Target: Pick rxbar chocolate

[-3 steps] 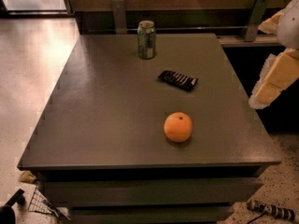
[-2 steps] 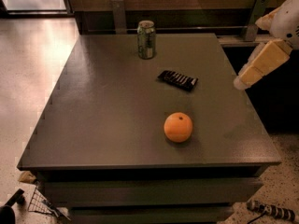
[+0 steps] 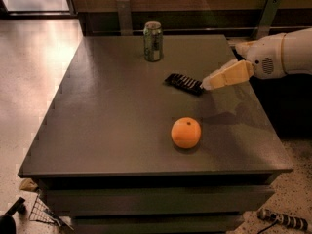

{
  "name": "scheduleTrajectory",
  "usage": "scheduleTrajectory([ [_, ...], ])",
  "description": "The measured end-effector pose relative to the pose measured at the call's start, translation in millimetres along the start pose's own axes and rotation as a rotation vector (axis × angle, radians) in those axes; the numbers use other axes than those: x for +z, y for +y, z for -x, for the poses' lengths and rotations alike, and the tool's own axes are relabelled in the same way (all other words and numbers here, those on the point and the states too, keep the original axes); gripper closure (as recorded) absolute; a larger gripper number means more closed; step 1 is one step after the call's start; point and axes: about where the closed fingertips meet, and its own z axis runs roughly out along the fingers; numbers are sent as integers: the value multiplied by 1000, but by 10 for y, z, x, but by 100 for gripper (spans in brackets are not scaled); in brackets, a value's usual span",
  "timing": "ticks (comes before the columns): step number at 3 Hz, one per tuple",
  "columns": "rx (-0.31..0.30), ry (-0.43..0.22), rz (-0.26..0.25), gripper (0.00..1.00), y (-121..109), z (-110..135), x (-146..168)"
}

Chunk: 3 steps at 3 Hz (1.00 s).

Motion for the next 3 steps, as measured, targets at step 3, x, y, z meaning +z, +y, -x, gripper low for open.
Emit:
scheduleTrajectory([
  [3,37,-216,-61,0,-135,64,541],
])
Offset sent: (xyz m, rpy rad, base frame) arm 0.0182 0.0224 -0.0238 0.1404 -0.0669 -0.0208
